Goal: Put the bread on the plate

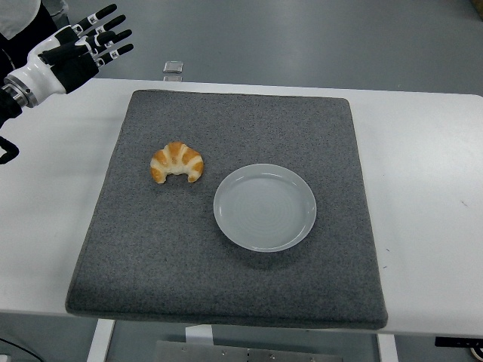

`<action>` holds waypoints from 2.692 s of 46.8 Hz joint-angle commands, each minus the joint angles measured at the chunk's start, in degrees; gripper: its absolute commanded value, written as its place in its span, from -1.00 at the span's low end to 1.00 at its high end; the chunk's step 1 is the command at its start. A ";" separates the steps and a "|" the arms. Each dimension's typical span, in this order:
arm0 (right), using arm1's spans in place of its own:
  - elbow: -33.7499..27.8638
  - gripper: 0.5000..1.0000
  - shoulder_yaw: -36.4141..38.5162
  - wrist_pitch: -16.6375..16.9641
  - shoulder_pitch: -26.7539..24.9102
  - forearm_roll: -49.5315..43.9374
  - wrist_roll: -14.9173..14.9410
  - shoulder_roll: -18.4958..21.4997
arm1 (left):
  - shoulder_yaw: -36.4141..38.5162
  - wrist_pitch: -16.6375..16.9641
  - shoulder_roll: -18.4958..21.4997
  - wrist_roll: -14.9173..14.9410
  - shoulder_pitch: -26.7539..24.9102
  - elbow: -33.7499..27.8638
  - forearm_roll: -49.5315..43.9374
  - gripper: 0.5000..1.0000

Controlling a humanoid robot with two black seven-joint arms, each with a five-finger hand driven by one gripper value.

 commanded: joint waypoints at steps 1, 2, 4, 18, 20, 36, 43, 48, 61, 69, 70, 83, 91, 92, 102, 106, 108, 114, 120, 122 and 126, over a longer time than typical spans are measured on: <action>0.00 0.72 -0.04 0.01 0.00 0.00 0.00 0.00 | 0.06 -0.14 -0.11 0.00 -0.08 0.01 0.04 1.00; 0.00 0.73 -0.04 0.01 0.00 0.00 0.00 0.00 | 0.06 -0.31 -0.11 0.00 -0.08 0.01 0.12 1.00; 0.00 0.72 -0.04 0.01 0.00 0.00 0.00 0.00 | 0.15 -0.84 -0.11 -0.09 -0.17 0.01 0.39 1.00; 0.00 0.72 -0.04 0.01 0.00 0.00 0.00 0.00 | -0.02 -2.77 -0.28 -0.97 -3.50 0.19 15.67 0.99; 0.00 0.72 -0.04 0.01 0.00 0.00 0.00 0.00 | -0.02 -2.69 -0.20 -0.97 -4.12 0.19 18.04 0.99; 0.00 0.73 -0.04 0.01 0.00 0.00 0.00 0.00 | 0.24 -2.69 1.56 -1.32 -7.02 -0.96 31.49 0.99; 0.00 0.73 -0.04 0.01 0.00 0.00 0.00 0.00 | 0.06 -2.69 1.91 -1.32 -8.07 -1.92 37.99 0.99; 0.00 0.72 -0.04 0.01 0.00 0.00 0.00 0.00 | 0.24 -2.69 2.18 -1.59 -9.92 -2.01 43.27 0.99; 0.00 0.72 -0.04 0.01 0.00 0.00 0.00 0.00 | 0.24 -0.58 3.14 -5.01 -11.06 -7.02 57.33 0.99; 0.00 0.72 -0.04 0.01 0.00 0.00 0.00 0.00 | 1.03 6.36 3.23 -5.01 -10.27 -11.23 61.73 0.99; 0.00 0.72 -0.04 0.01 0.00 0.00 0.00 0.00 | 1.12 7.41 3.23 -5.01 -10.19 -11.94 62.43 0.99; 0.00 0.72 -0.04 0.01 0.00 0.00 0.00 0.00 | 5.86 15.68 4.11 -5.19 -9.92 -18.18 68.76 0.99; 0.00 0.73 -0.04 0.01 0.00 0.00 0.00 0.00 | 11.13 21.39 3.67 -5.54 -9.75 -18.98 75.00 0.99; 0.00 0.72 -0.04 0.01 0.00 0.00 0.00 0.00 | 11.83 22.35 3.50 -5.54 -9.66 -19.06 75.79 0.99; 0.00 0.72 0.05 0.01 0.00 0.00 0.00 0.00 | 17.55 27.90 2.97 -5.72 -9.39 -18.98 80.98 0.99; 0.00 0.73 -0.04 0.01 0.00 0.00 0.00 0.00 | 19.40 30.18 2.71 -5.72 -9.04 -18.80 82.74 0.99; 0.00 0.73 -0.04 0.01 0.00 0.00 0.00 0.00 | 19.93 31.93 1.57 -5.72 -8.26 -18.54 83.27 0.99; 0.00 0.72 -0.04 0.01 0.00 0.00 0.00 0.00 | 20.19 35.98 -0.90 -5.72 -6.06 -17.57 84.06 0.99; 0.00 0.72 -0.04 0.01 0.00 0.00 0.00 0.00 | 20.19 36.07 -2.39 -5.72 -5.53 -15.20 84.32 0.99; 0.00 0.72 -0.04 0.01 0.00 0.00 0.00 0.00 | 20.19 36.16 -3.27 -5.72 -5.35 -14.23 84.32 0.99; 0.00 0.72 -0.04 0.01 0.00 0.00 0.00 0.00 | 20.10 36.16 -3.71 -5.72 -5.18 -12.91 84.32 0.99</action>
